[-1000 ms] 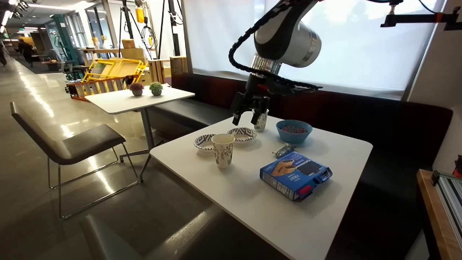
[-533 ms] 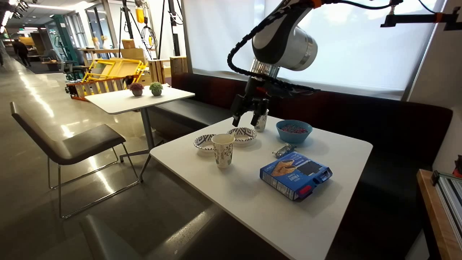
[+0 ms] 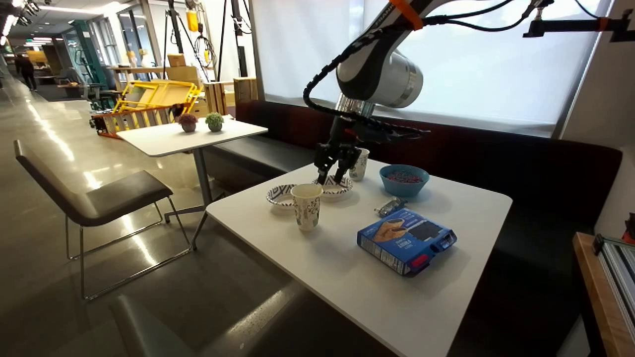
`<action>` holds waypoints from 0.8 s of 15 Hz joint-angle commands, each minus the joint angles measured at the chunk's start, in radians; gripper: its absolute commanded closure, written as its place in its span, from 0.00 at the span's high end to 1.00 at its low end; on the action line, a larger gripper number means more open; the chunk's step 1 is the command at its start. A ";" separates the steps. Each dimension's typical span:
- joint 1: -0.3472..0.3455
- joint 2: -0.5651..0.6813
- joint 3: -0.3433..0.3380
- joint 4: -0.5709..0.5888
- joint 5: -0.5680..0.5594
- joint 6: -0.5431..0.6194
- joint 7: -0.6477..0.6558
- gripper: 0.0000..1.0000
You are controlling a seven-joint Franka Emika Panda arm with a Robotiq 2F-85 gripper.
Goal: Pick up the white spoon, and then place it in the blue bowl
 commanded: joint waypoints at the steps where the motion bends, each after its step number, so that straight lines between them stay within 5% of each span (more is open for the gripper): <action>1: -0.020 0.041 0.016 0.049 -0.015 -0.031 0.034 0.57; 6: -0.032 0.063 0.025 0.074 -0.001 -0.025 0.052 0.61; 12: -0.042 0.089 0.033 0.109 0.018 -0.018 0.103 0.50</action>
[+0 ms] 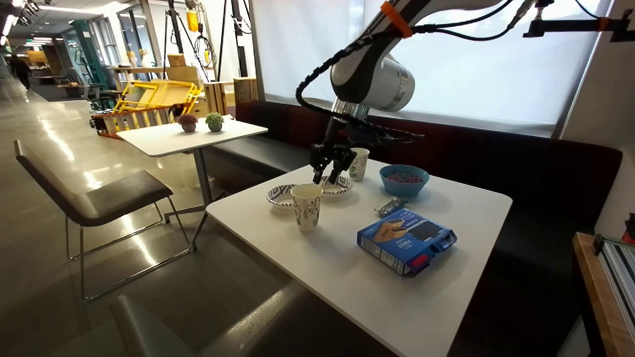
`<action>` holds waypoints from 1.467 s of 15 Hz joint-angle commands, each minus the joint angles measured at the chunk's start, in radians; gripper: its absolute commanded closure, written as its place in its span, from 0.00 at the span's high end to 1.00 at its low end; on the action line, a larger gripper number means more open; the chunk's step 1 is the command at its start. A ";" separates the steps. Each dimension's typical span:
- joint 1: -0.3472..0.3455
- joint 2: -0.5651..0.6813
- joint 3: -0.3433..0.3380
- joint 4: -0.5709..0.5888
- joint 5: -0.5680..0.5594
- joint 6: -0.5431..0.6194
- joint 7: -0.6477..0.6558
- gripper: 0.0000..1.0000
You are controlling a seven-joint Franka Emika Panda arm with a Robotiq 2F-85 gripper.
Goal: Pick up the white spoon, and then place it in the blue bowl
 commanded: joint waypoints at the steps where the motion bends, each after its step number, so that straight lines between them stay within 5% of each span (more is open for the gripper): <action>1: -0.018 0.035 0.018 0.044 0.012 -0.018 0.040 0.50; 7: -0.033 0.068 0.029 0.078 0.030 -0.007 0.072 0.48; 13: -0.040 0.085 0.038 0.099 0.045 -0.008 0.102 0.26; 22: -0.039 0.096 0.038 0.117 0.044 -0.007 0.114 0.06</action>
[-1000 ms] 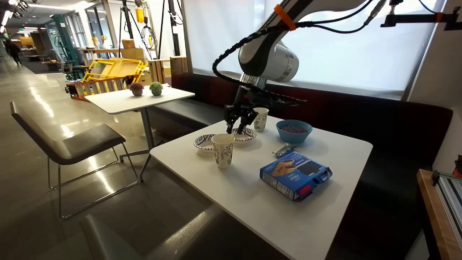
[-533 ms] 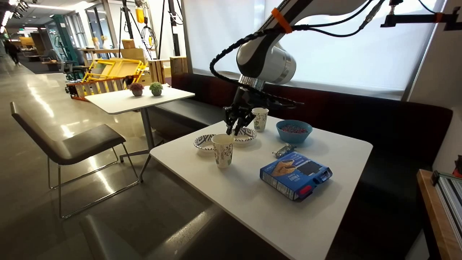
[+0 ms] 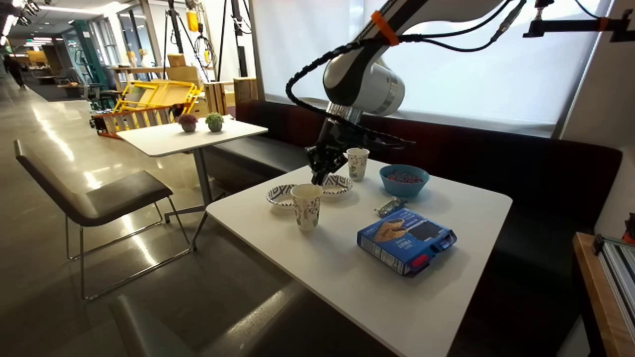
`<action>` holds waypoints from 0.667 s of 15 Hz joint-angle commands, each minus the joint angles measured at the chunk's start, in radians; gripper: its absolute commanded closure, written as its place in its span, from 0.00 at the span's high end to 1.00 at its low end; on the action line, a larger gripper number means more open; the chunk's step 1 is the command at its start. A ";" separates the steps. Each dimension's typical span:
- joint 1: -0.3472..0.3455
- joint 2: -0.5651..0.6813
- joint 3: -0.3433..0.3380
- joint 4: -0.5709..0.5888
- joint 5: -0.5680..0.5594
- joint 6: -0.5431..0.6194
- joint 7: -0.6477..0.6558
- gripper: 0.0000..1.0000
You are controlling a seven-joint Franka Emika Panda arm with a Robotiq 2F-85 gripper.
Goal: Pick up the white spoon, and then place it in the blue bowl
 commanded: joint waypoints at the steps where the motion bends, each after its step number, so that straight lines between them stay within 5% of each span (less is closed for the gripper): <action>1: -0.008 0.022 0.011 0.023 0.013 -0.009 0.009 0.00; 10: 0.028 -0.058 -0.021 -0.040 -0.022 -0.014 0.060 0.01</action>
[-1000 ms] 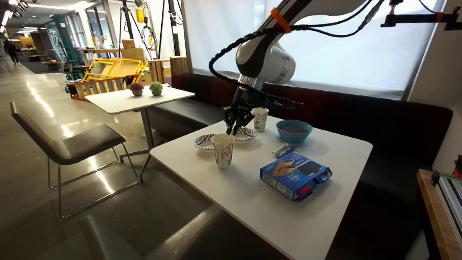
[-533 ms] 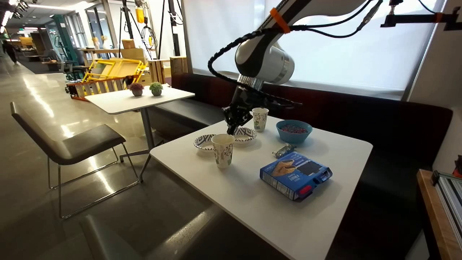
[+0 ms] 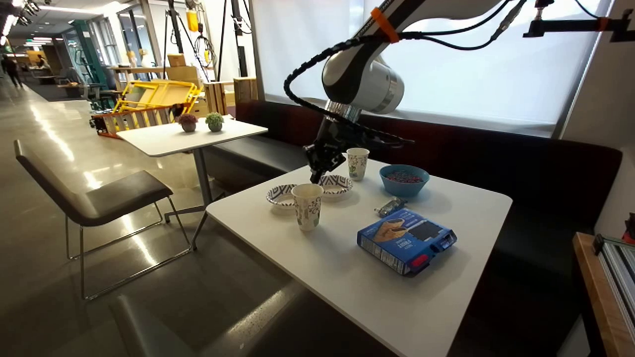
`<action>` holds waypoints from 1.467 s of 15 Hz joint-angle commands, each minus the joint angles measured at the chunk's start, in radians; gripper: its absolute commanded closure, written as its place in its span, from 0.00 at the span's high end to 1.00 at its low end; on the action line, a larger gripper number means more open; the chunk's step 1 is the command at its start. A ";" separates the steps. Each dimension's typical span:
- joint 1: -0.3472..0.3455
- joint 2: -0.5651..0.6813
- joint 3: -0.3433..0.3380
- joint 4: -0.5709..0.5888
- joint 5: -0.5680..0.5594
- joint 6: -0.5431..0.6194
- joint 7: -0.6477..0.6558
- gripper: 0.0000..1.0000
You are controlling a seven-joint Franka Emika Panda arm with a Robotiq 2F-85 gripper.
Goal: Pick up the white spoon, and then place it in the blue bowl
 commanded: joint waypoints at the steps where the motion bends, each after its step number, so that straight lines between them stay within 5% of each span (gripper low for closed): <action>1: 0.028 -0.068 -0.033 -0.054 -0.026 -0.012 0.063 0.01; 11: -0.025 -0.406 -0.017 -0.307 0.156 -0.004 0.037 0.01; 15: -0.095 -0.563 -0.012 -0.421 0.448 -0.042 -0.112 0.01; 19: -0.152 -0.675 -0.082 -0.554 0.739 -0.009 -0.252 0.01; 22: -0.200 -0.659 -0.132 -0.662 0.652 0.143 -0.219 0.01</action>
